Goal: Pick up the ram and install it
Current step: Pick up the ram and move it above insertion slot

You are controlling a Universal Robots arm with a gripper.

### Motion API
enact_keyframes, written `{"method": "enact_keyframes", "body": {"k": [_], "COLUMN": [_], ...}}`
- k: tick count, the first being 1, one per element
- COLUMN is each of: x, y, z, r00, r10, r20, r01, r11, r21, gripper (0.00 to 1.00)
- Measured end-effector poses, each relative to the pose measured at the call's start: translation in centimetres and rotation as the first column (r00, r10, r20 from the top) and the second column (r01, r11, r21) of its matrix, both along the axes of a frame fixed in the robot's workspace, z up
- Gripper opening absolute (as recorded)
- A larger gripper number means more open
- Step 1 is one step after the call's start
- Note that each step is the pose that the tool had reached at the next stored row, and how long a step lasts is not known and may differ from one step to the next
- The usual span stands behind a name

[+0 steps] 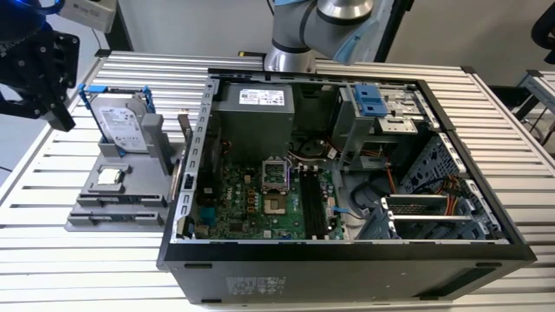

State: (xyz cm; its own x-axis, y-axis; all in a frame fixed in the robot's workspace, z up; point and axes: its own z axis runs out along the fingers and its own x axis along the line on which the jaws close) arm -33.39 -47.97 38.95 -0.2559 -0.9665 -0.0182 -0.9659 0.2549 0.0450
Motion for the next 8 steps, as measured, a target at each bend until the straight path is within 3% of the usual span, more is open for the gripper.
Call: {"method": "enact_keyframes", "body": {"k": [4,8], "x": [0.00,0.00], "y": [0.00,0.00], "z": [0.00,0.00], "r00": [0.9977,0.9907], "r10": [0.068,0.136], "r20": [0.0002,0.0008], "r01": [-0.068,-0.136], "r11": [0.9977,0.9907], "r21": [0.0000,-0.0001], "gripper": [0.00,0.00]}}
